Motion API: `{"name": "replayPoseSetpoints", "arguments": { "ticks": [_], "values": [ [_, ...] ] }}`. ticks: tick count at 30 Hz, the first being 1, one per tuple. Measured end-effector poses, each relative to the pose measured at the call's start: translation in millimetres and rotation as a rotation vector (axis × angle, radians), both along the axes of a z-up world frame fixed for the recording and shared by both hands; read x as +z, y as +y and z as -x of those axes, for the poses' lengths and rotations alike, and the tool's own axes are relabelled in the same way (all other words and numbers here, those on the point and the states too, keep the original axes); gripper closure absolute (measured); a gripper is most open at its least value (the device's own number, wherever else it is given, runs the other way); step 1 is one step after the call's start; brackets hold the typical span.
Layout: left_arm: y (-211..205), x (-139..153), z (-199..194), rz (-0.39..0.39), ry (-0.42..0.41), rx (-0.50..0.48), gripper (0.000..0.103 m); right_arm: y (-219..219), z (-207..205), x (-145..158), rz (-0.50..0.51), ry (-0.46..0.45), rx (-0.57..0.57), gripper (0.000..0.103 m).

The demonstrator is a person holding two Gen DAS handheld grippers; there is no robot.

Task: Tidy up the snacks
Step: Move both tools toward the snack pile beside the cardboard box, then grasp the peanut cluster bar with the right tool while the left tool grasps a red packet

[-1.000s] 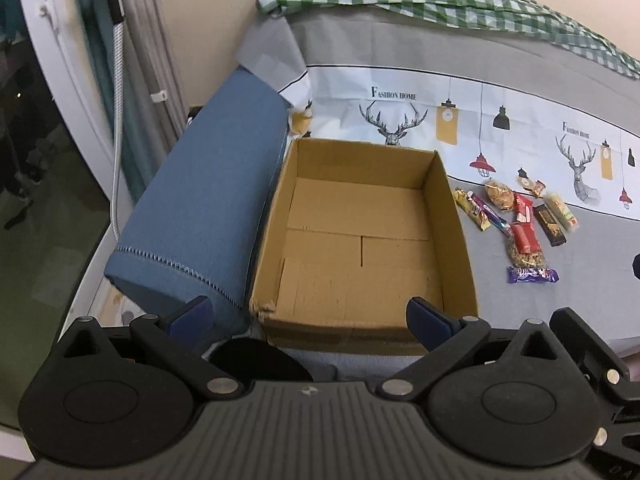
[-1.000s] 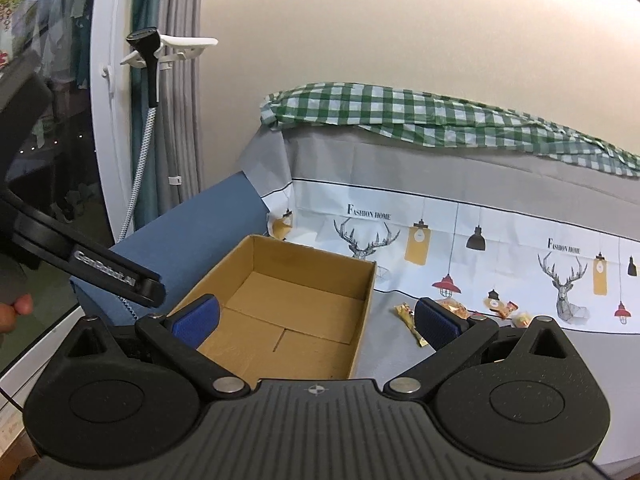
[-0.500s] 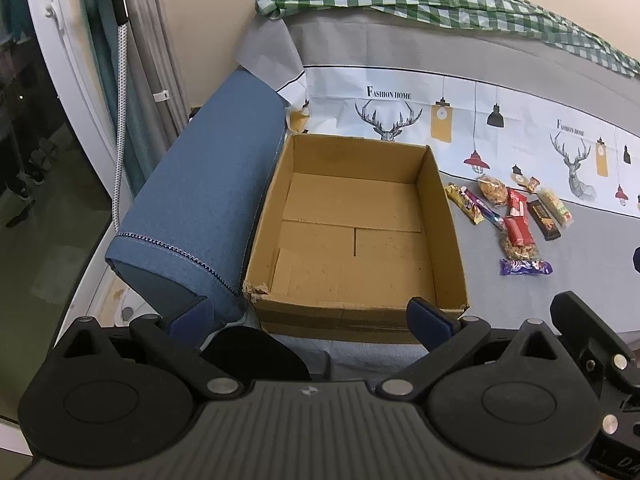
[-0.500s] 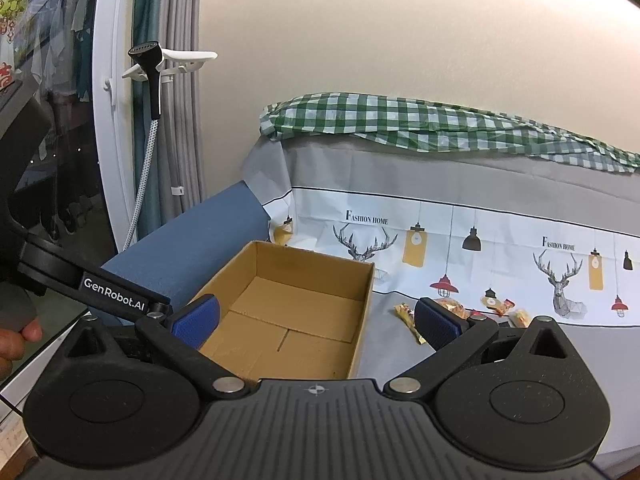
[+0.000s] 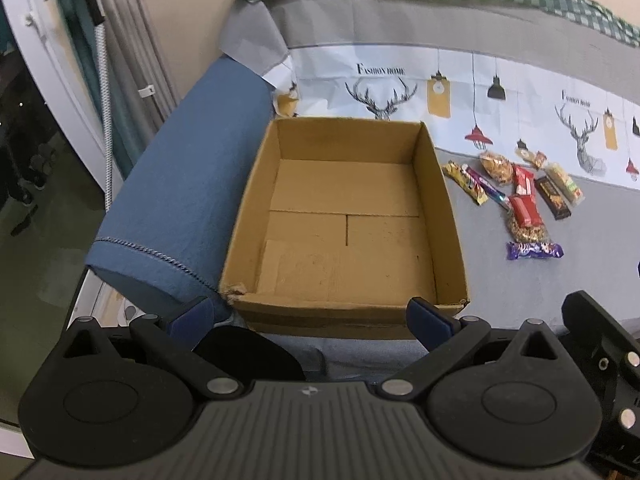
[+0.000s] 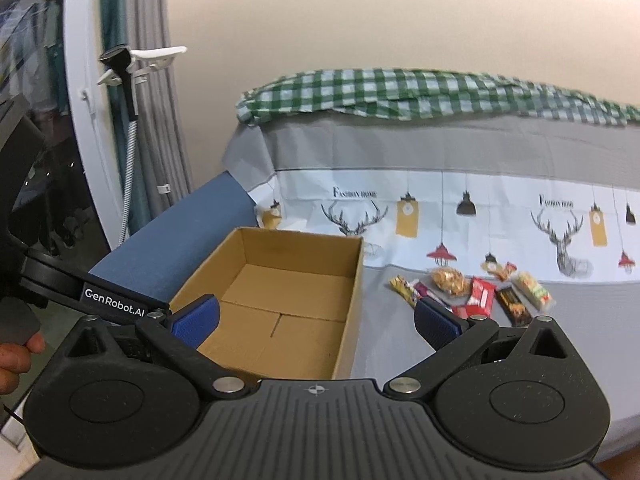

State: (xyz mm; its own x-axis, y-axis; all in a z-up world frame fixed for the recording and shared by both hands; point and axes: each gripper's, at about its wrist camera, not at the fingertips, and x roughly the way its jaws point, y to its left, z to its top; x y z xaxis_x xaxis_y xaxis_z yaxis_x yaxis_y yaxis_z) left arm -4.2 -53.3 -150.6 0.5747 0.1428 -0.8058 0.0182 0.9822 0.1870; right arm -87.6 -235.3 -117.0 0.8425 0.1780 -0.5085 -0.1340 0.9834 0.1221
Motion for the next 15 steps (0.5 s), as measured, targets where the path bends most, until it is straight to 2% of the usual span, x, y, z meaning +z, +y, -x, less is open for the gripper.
{"name": "replayPoseSetpoints", "arguments": {
  "ticks": [7, 12, 15],
  "values": [
    [-44.9, -23.2, -32.1, 0.017, 0.073, -0.052, 0.000, -44.5, -24.0, -29.7, -0.031, 0.049, -0.153, 0.000],
    [-97.6, -43.6, -62.5, 0.018, 0.107, -0.121, 0.000, -97.8, -44.8, -63.6, -0.026, 0.104, -0.331, 0.000],
    [-133.5, -62.9, -86.3, 0.024, 0.161, -0.163, 0.000, -130.4, -54.2, -84.7, -0.031, 0.141, -0.422, 0.000]
  ]
}}
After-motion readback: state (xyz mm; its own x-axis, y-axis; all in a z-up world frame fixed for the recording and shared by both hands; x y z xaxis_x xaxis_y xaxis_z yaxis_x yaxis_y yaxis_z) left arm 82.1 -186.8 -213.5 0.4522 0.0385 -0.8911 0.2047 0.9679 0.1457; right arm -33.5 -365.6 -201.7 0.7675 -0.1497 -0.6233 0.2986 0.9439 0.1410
